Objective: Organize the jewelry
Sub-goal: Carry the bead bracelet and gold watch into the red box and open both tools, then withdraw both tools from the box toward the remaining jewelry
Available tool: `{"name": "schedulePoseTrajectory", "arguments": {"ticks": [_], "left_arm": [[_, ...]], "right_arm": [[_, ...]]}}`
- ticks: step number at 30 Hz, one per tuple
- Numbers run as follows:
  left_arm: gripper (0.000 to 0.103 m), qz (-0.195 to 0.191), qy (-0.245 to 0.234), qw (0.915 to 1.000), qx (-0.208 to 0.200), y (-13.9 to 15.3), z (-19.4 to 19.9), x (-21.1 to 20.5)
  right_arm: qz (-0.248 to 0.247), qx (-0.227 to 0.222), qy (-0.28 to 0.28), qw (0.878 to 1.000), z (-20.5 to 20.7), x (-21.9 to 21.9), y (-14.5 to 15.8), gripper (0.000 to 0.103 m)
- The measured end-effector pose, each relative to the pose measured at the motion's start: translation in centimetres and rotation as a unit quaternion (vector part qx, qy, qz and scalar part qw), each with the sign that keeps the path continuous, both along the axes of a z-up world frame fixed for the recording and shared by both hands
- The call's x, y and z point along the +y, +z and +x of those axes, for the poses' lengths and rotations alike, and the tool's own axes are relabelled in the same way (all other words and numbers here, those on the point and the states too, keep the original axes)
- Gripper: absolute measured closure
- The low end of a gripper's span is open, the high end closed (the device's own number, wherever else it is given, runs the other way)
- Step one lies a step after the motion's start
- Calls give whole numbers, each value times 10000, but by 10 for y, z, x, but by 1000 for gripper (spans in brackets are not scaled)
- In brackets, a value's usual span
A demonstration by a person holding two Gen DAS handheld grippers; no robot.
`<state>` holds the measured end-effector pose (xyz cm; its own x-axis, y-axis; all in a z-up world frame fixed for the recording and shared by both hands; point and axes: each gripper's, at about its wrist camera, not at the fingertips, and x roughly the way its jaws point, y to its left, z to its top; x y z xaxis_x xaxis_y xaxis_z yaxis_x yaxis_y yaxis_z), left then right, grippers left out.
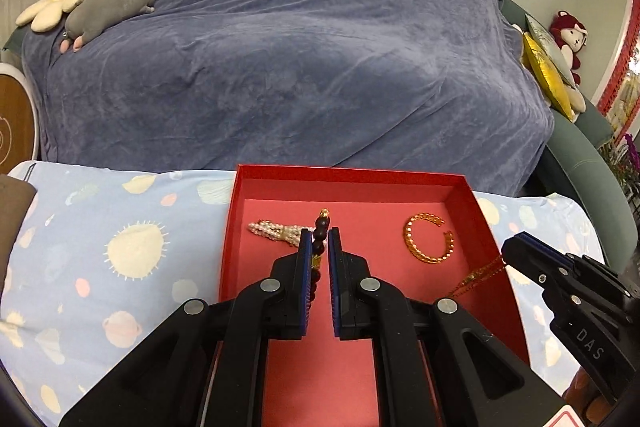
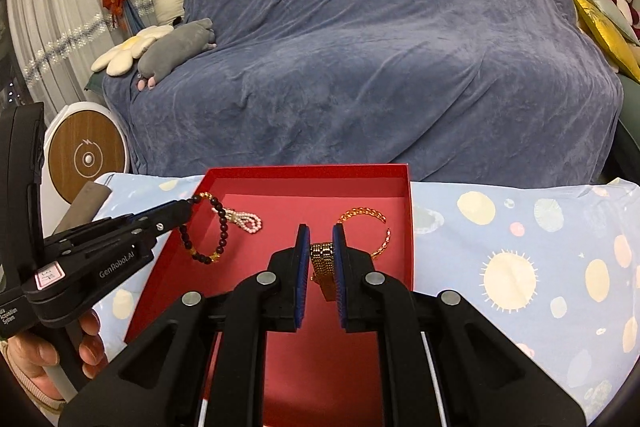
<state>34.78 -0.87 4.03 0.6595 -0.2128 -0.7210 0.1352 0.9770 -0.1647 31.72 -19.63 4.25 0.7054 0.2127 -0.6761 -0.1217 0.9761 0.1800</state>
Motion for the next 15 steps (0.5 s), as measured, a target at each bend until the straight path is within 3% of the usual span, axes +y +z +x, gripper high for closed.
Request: {"name": "schedulePoseTrajectory", "arguments": {"ticks": [1,3,6,8,10,15], "left_arm": [[91,42,55,10000,36,-4,4,2],[60,90,145,9997,180,-11,8,6],[52,172,144,9997,5,-6,-5,11],[43,267,88,9995,-107,0,-18,13],[38,305,82,9993,-222,8,-39,18],[31,345,23,9991,-255,15,-97,26]], "right_arm": [[-46,34,-31,10000,3,-1,-5,92],[-81,47,-145,9999,2,-8,-9,91],[30,7,-223,9997,-10,-21,-5,88],[5,-115,-260,9996,-28,-28,6,73],[-46,-207,-246,9995,-48,-33,15,67],[44,-240,-203,9995,-100,-41,33,62]]}}
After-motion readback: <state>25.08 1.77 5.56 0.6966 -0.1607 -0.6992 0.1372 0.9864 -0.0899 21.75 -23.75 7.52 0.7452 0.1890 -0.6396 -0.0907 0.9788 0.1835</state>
